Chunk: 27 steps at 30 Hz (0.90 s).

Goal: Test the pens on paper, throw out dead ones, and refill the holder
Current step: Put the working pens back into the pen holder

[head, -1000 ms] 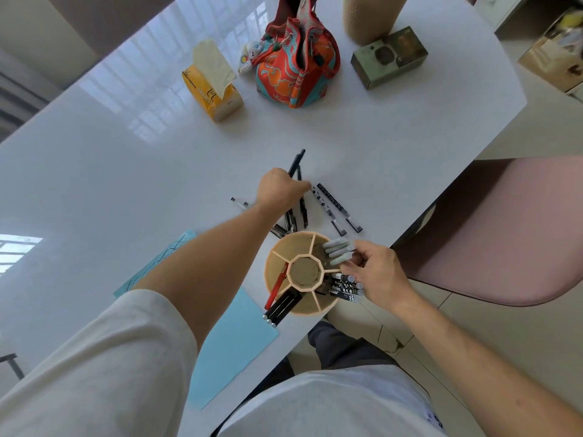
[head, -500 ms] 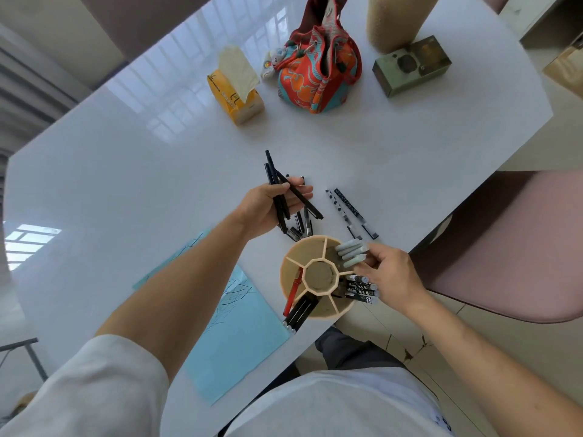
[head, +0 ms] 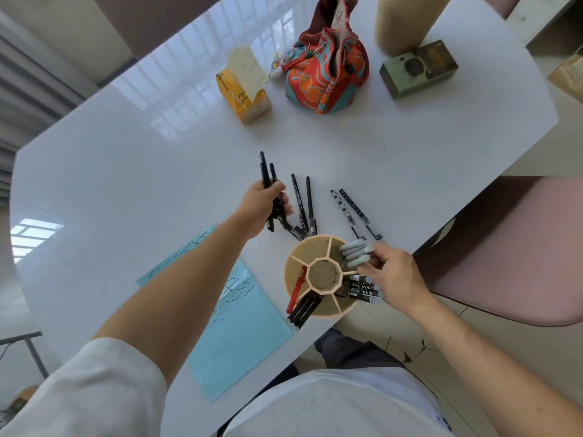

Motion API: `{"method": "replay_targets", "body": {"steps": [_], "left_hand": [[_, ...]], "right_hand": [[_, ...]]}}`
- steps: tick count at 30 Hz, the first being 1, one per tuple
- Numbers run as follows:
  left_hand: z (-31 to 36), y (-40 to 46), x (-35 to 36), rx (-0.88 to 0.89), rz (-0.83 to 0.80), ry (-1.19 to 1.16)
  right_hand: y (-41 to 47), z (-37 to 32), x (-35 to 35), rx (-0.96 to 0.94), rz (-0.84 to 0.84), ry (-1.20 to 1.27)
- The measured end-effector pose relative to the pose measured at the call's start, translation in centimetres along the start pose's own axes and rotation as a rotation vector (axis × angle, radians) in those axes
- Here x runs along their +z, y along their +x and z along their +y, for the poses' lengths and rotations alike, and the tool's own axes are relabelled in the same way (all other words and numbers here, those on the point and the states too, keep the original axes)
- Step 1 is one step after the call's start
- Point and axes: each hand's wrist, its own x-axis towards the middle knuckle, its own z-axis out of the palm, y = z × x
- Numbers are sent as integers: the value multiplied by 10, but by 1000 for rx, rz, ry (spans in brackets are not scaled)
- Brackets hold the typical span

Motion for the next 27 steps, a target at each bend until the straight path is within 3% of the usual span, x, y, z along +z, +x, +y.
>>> {"method": "replay_targets", "body": {"steps": [3,7,12,15,20,24,27], "left_hand": [[-5,4,4,61,231,399],[-8,9,21,165,280,942],[-5,16,40,125,281,1106],[2,12,38,90,259,965],[15,-18,20,100,162,260],[20,-53,8,119,-126,-251],[6,-81,14,132,-298,-320]], "right_hand": [[-2,-1,0,1,-1,1],[-2,-1,0,6,16,-29],[-3,-3,0,7,7,-73],[-3,-3,0,-11,17,-92],[3,1,1,-5,33,-73],[14,3,1,-6,13,-76],[20,3,0,3,10,-72]]}}
